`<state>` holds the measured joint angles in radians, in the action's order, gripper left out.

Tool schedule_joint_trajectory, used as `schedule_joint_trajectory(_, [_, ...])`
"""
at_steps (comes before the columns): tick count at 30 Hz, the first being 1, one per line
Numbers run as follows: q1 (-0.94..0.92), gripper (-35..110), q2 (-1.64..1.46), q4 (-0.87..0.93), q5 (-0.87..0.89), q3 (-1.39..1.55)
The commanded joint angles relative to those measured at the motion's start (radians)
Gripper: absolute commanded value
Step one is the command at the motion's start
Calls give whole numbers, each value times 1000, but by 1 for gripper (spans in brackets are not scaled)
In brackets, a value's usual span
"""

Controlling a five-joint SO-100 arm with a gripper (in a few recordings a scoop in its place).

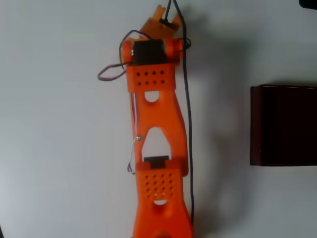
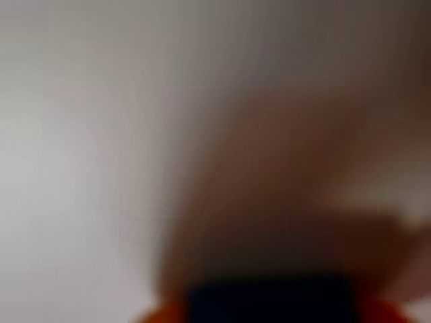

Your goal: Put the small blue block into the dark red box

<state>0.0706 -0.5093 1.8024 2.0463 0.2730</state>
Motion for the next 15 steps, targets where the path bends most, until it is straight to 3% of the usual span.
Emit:
schedule_joint_trajectory(1, [-71,1,-344,25,-55,390])
schedule_joint_trajectory(7, [-236,1,-681,17,-273,736])
schedule_joint_trajectory(15, [-509,1,-778,-63,-838,735])
